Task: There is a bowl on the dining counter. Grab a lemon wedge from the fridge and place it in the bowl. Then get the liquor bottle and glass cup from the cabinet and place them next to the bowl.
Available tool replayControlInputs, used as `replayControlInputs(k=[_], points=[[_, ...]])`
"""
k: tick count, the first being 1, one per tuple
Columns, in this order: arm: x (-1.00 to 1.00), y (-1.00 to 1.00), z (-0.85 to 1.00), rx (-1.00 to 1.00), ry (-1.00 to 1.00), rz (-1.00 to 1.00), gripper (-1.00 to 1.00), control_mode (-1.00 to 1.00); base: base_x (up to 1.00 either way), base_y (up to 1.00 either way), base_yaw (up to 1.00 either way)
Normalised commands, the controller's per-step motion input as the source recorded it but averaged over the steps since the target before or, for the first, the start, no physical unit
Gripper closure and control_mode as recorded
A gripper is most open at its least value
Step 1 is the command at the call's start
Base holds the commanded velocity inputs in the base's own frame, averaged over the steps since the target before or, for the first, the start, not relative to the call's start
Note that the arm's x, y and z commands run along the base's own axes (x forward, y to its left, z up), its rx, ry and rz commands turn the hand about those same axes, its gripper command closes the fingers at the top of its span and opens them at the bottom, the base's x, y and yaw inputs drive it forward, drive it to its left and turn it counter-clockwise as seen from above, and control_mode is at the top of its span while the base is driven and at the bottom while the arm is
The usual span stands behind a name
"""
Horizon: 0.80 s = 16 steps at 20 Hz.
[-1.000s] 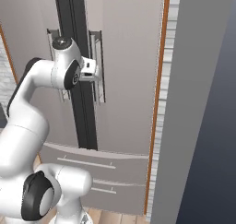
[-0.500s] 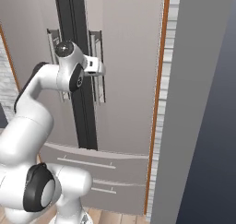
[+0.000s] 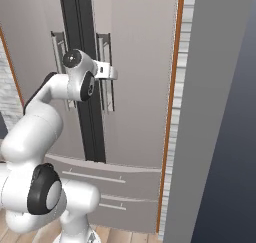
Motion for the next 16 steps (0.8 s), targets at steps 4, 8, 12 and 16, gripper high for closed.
replayControlInputs(k=[4,8,12,16], points=[[0.32,0.0,0.0,0.0,-0.06,-0.04,-1.0,-1.0,0.0,0.0,0.0],[0.36,0.0,0.0,0.0,-0.03,-0.02,-1.0,-1.0,0.0,0.0,0.0],[0.4,-0.01,0.0,0.0,-0.01,0.0,-1.0,-1.0,0.0,0.0,0.0],[0.44,-0.04,-0.01,0.0,0.0,0.0,-1.0,-1.0,0.0,0.0,0.0]])
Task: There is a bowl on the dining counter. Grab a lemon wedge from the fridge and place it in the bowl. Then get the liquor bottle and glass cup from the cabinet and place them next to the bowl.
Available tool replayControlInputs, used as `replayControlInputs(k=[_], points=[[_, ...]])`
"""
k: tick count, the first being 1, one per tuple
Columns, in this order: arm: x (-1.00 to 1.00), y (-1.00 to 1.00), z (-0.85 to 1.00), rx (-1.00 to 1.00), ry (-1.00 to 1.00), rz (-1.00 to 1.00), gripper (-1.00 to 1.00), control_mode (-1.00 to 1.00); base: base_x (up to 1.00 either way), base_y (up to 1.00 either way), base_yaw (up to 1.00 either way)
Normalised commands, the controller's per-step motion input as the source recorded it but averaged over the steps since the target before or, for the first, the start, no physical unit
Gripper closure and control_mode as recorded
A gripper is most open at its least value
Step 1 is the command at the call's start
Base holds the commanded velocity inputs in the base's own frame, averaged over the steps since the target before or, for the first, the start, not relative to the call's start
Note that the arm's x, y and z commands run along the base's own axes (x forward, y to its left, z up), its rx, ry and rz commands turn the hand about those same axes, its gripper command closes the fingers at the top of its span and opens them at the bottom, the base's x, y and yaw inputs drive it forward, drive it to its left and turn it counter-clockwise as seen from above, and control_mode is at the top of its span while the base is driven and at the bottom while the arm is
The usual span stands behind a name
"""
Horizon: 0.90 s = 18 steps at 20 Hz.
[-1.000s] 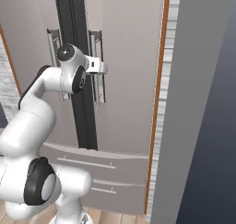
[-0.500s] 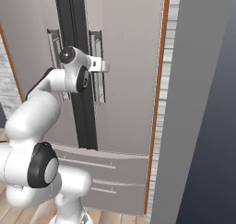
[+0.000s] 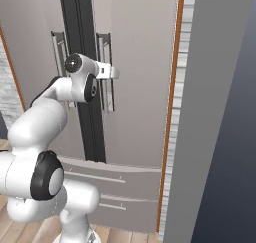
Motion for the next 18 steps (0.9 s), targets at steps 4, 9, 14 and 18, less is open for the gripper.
replayControlInputs(k=[4,9,14,18], points=[[0.4,0.0,-0.02,0.0,0.0,0.0,1.0,-1.0,0.0,0.0,0.0],[0.05,-0.04,0.0,0.0,0.04,0.0,1.0,-1.0,0.0,0.0,0.0],[-0.67,-0.16,0.0,0.0,-0.04,-0.01,1.0,-1.0,0.0,0.0,0.0],[-1.0,-0.29,0.05,0.0,-0.1,-0.01,1.0,-1.0,0.0,0.0,0.0]])
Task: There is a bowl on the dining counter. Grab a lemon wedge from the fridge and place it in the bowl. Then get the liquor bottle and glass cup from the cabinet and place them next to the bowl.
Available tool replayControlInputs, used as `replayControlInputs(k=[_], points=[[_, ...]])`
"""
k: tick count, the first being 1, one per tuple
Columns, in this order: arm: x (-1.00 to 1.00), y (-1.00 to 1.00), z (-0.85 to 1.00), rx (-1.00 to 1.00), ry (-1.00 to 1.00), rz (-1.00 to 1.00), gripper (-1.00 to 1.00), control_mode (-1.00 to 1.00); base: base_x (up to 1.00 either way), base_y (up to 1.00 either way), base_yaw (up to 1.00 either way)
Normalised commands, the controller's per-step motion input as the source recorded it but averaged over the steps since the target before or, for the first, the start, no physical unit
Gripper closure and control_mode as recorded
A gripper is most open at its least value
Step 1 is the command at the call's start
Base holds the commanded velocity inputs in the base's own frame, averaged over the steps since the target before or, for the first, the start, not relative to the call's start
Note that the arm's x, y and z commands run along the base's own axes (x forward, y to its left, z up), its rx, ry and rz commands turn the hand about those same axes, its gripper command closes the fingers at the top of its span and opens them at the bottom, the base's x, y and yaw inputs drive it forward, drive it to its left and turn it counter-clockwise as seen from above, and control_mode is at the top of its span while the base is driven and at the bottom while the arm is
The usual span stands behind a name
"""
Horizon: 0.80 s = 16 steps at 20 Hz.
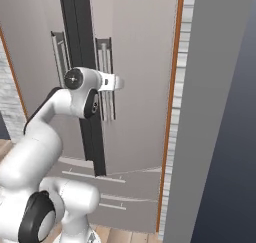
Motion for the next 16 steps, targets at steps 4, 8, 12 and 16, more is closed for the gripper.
replayControlInputs(k=[4,8,12,16], points=[[-1.0,-0.32,0.12,0.0,-0.02,-0.03,1.0,-1.0,0.0,0.0,0.0],[-0.6,-0.14,-0.03,-0.01,0.06,0.0,1.0,-1.0,0.0,0.0,0.0],[-0.01,0.0,-0.06,-0.05,0.1,0.0,-1.0,-1.0,0.0,0.0,0.0],[-0.91,0.0,0.07,-0.04,-0.01,0.0,-1.0,-1.0,0.0,0.0,0.0]])
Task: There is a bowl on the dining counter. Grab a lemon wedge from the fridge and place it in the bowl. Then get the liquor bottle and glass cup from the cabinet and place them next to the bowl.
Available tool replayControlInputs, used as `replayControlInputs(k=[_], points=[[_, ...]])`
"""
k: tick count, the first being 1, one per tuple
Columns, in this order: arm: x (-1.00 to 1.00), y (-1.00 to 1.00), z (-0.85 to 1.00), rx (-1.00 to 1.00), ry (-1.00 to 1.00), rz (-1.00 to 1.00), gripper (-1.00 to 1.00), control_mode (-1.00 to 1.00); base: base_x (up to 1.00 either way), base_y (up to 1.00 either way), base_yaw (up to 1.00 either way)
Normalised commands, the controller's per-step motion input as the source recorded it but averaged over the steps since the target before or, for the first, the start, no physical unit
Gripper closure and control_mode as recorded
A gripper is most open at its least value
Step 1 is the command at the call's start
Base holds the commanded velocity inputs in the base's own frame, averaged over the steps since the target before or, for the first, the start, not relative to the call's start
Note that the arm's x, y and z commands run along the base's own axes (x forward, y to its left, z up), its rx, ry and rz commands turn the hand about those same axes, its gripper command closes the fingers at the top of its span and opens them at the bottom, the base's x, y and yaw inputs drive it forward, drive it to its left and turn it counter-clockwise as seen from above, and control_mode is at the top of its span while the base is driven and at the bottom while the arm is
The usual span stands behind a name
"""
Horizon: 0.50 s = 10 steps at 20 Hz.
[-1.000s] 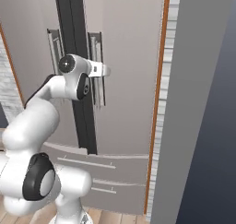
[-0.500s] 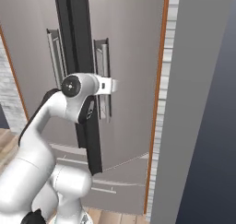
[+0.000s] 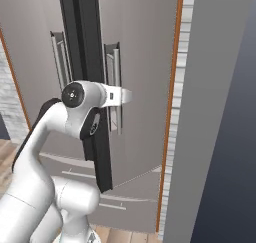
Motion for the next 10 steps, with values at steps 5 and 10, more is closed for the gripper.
replayControlInputs(k=[5,10], points=[[-0.99,0.22,0.38,-0.19,0.02,0.0,-1.0,-1.0,0.0,0.0,0.0],[-0.75,0.72,0.38,-0.3,0.1,0.0,-1.0,-1.0,0.0,0.0,0.0]])
